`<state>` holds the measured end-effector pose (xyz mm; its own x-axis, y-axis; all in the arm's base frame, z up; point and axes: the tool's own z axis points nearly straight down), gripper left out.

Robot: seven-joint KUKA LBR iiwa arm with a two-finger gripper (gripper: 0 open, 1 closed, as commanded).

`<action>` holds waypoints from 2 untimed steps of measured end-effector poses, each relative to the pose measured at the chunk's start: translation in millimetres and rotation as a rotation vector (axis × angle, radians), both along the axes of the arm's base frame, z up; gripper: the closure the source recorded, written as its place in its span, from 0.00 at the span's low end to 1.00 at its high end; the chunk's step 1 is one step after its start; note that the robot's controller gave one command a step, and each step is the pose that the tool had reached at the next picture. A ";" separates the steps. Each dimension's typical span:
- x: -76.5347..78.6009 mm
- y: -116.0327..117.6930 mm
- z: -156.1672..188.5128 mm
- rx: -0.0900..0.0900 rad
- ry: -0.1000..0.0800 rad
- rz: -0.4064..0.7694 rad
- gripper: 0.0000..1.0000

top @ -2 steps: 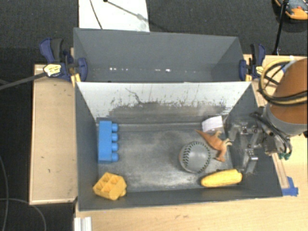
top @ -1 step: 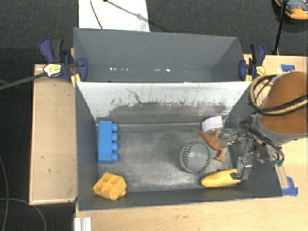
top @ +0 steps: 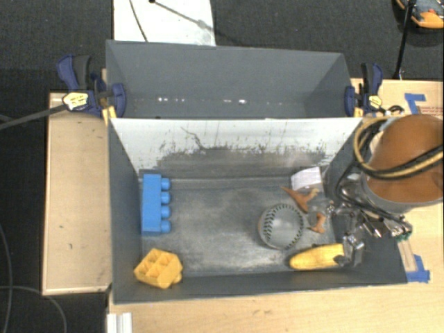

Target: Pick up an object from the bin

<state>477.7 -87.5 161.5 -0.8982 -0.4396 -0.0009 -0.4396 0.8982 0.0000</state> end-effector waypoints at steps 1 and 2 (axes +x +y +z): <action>-0.6 -9.1 -53.8 0.001 0.003 0.030 0.00; 2.2 -5.2 -82.1 -0.002 -0.007 0.323 0.00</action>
Offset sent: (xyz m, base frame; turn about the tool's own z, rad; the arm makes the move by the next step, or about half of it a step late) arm -0.0003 -0.0041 -0.0915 -0.3403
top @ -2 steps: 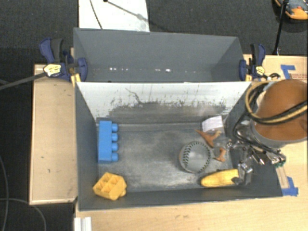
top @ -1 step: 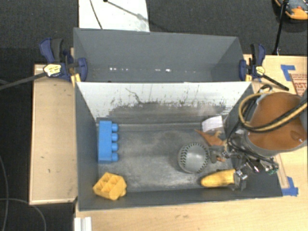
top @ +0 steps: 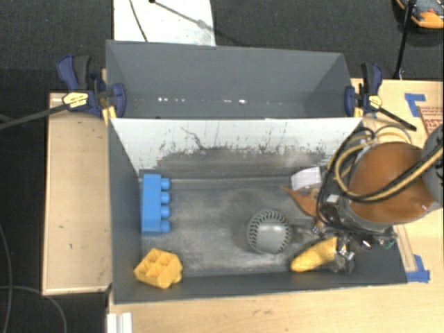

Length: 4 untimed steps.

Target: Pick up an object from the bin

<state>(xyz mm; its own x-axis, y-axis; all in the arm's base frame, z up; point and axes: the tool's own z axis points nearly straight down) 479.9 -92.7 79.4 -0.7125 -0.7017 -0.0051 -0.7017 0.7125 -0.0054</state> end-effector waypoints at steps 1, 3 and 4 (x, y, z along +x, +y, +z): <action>0.9 -2.7 -9.2 0.002 0.004 -0.204 1.00; -0.7 -2.2 -4.8 0.003 0.011 -0.204 1.00; -2.4 -1.6 18.1 0.003 0.017 -0.205 1.00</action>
Offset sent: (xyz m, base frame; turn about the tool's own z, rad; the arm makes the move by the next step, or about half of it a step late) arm 0.0000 0.0000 0.0000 0.0000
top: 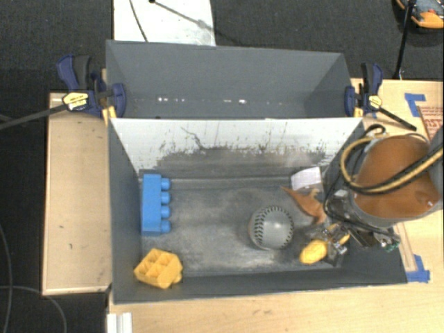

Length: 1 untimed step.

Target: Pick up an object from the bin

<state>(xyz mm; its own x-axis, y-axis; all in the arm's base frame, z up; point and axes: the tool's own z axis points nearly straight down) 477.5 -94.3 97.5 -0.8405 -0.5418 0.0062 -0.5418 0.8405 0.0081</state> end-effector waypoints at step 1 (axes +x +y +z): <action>2.1 -0.7 21.9 -0.002 -0.008 -0.003 1.00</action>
Offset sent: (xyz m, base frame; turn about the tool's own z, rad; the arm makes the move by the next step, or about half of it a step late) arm 0.0000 0.0002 0.0095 0.0000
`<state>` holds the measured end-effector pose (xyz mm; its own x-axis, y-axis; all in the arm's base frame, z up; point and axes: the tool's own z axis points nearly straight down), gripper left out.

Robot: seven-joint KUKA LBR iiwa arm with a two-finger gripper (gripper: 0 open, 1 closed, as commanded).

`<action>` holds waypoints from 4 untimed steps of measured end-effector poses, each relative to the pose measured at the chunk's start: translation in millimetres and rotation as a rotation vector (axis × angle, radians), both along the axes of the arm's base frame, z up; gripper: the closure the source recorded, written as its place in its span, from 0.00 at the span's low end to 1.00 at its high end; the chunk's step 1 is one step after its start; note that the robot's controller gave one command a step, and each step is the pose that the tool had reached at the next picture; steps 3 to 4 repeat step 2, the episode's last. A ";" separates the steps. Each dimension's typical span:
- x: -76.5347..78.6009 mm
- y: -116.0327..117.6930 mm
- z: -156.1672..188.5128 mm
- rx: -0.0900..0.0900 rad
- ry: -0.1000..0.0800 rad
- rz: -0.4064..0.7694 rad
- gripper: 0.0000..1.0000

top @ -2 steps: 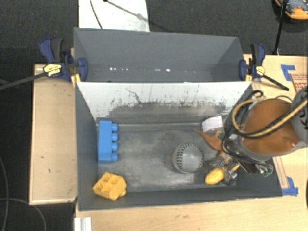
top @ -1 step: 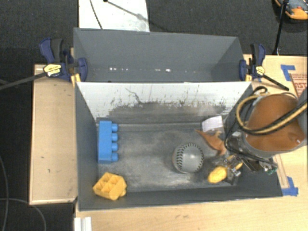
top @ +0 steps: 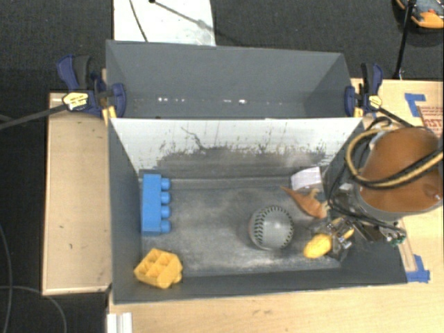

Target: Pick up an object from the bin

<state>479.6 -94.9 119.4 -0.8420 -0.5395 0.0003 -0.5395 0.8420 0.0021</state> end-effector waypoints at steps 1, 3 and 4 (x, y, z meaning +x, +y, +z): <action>1.4 -0.3 14.8 -0.001 -0.005 0.000 1.00; 1.4 -0.2 23.9 -0.001 -0.006 -0.001 1.00; 1.4 -0.2 23.9 -0.001 -0.006 -0.001 1.00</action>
Offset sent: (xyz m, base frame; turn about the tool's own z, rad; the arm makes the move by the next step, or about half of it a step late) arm 0.0000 -0.0001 0.0441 0.0000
